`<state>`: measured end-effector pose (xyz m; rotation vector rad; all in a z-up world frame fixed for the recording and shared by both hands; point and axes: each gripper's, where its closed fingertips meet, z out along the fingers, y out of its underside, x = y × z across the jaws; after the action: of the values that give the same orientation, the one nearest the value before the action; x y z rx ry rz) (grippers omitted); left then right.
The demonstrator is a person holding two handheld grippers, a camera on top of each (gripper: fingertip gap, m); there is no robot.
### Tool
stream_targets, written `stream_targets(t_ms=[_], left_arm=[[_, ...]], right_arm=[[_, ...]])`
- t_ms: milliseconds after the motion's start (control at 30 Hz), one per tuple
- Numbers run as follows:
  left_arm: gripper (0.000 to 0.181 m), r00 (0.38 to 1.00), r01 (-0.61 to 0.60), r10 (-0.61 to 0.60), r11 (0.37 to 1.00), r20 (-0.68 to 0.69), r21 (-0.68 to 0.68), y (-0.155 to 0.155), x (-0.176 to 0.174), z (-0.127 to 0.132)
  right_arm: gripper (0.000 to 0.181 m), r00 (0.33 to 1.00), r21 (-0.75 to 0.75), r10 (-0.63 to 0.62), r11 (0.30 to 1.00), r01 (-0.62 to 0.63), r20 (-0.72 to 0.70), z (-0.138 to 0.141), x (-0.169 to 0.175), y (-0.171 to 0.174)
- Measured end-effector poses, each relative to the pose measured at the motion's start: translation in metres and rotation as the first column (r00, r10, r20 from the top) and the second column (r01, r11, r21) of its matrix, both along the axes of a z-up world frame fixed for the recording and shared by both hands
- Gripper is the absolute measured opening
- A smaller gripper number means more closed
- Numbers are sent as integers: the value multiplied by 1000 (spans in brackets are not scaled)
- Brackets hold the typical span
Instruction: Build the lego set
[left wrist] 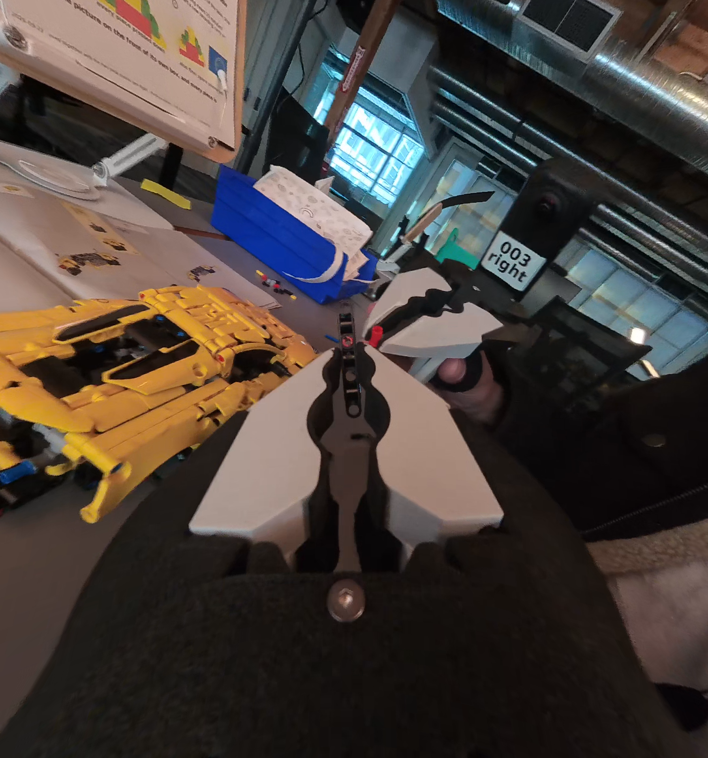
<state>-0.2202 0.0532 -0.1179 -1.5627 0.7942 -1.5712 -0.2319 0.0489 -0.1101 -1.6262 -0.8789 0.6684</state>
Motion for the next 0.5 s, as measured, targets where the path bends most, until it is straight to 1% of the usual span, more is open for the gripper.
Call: stream_targets(t_ms=[67,133,233,400,500], left_arm=[[7,998,-56,56,998,20,-2,10,-8,3],[7,998,-46,46,999,35,-15,10,-8,5],[7,998,-52,53,996,-16,76,3,-2,3],[7,983,-119,147,967,-113,227,6,1,-5],[7,962,-139,197,950,-190,280,11,2,-15]], right_arm=[[4,999,32,-28,999,26,47,-1,8,3],[4,988,61,-66,996,58,136,-9,13,7],[4,965,86,-99,993,80,241,-23,8,9],[4,952,107,-131,989,105,278,-25,6,11],[4,949,119,-131,988,100,288,-26,7,10]])
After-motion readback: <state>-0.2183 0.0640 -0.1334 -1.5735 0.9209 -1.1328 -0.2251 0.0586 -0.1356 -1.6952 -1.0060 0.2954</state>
